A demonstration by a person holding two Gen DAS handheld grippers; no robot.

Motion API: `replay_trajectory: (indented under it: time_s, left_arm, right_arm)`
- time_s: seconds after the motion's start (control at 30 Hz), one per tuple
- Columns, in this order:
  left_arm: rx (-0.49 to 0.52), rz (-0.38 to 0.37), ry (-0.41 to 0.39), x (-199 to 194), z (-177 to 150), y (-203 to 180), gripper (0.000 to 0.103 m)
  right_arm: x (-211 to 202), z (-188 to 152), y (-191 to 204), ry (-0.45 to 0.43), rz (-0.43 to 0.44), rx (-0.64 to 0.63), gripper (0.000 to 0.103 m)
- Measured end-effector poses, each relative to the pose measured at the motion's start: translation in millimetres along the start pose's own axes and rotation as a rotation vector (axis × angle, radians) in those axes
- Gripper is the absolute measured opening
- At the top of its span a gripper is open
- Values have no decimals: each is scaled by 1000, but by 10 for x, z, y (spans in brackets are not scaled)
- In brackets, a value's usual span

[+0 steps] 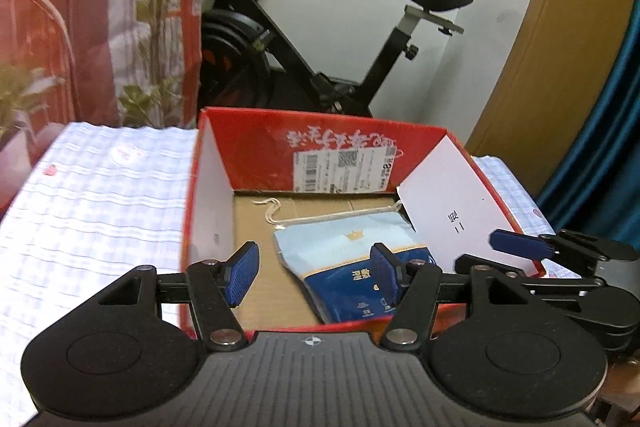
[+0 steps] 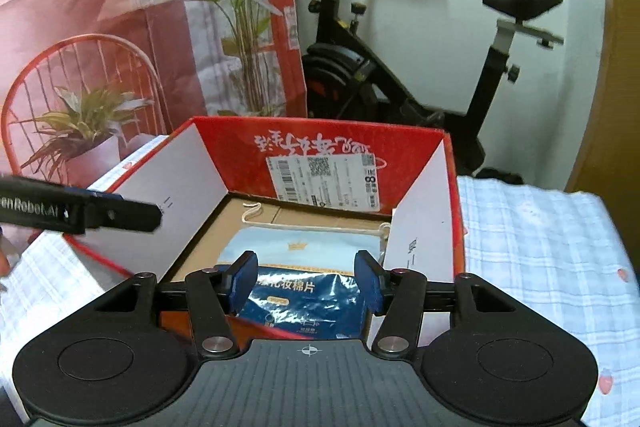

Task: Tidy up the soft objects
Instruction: 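Lower the blue bag into the red box and open both grippers, then move both grippers to the beige waffle towel under the orange cloth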

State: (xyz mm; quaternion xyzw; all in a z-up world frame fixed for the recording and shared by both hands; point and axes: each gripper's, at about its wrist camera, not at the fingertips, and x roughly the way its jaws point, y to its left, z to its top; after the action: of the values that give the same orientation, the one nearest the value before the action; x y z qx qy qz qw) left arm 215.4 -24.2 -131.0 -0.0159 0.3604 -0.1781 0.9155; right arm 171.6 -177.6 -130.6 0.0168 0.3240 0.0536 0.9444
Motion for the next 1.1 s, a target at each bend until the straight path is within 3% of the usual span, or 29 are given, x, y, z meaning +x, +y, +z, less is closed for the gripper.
replay_trajectory:
  time_s: [0.27, 0.6, 0.87, 1.1]
  left_arm:
    - [45, 42, -61, -497, -173, 15, 63]
    - [52, 84, -140, -924, -741, 78, 64]
    - [28, 117, -162, -1024, -1170, 113, 64]
    - [-10, 97, -134, -1018, -1433, 161, 65]
  right_arm:
    - [-544, -154, 209, -107, -27, -65, 50]
    - [-1005, -593, 317, -167, -8, 1, 50]
    - [-1177, -1012, 432, -162, 5, 31, 50]
    - [-1222, -1276, 459, -123, -12, 41, 50]
